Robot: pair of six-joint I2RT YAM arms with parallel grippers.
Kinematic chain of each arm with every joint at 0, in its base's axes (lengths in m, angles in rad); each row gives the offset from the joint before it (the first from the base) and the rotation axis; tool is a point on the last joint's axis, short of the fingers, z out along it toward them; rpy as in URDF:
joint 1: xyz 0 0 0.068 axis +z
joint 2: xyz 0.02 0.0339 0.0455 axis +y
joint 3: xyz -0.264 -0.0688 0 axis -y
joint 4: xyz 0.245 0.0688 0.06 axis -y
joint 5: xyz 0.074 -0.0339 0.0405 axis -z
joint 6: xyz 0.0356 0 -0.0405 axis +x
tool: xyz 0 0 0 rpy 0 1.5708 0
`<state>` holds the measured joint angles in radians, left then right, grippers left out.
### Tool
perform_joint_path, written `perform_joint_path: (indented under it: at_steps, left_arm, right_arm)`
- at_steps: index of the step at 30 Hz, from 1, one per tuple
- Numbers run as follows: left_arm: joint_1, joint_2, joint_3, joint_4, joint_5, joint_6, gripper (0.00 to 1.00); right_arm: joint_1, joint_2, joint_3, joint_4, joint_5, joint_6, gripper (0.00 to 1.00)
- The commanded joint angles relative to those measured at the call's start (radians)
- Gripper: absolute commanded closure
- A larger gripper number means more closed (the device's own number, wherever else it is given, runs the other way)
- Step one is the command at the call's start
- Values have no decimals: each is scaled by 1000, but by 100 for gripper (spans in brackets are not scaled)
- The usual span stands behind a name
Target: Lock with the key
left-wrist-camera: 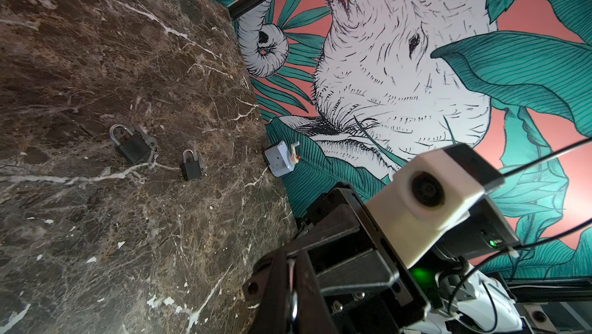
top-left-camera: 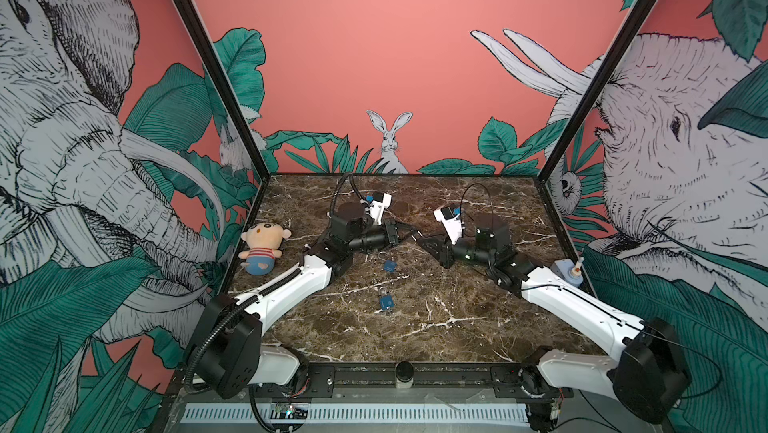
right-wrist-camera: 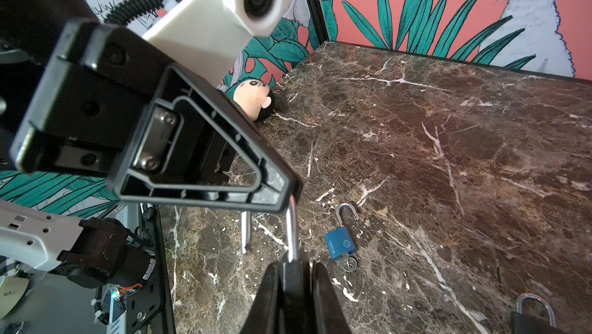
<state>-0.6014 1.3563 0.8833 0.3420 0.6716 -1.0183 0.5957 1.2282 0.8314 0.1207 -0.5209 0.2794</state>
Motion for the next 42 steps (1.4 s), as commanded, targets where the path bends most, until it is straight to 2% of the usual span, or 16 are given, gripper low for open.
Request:
perform_joint_path:
  at_steps: [1,2,9,10,11,12,14,23,27,42]
  left_arm:
    - [-6,-52,36,21,19,3,100]
    - [-6,-52,37,17,17,7,100]
    - [-5,-63,56,-83,-14,98,100]
    - [-5,-64,65,-109,-21,121,93]
    - [-4,-65,75,-138,-27,146,78]
    - [0,-65,89,-171,-34,174,67]
    - [12,-68,109,-230,-46,217,61]
    - [134,-140,110,-384,-42,348,57]
    - [135,-158,129,-462,-27,412,58]
    - [134,-224,114,-506,84,467,58]
  right_arm:
    - [-3,-1,23,26,31,11,94]
    - [-3,-2,23,25,29,16,99]
    - [-11,14,76,-48,-17,43,100]
    - [-14,18,91,-73,-28,49,100]
    - [-18,21,109,-100,-46,55,100]
    - [-24,22,125,-126,-60,61,100]
    - [-33,21,149,-174,-83,69,100]
    - [-84,7,203,-295,-213,99,100]
    - [-96,1,207,-298,-266,120,100]
    - [-100,67,230,-259,-434,190,100]
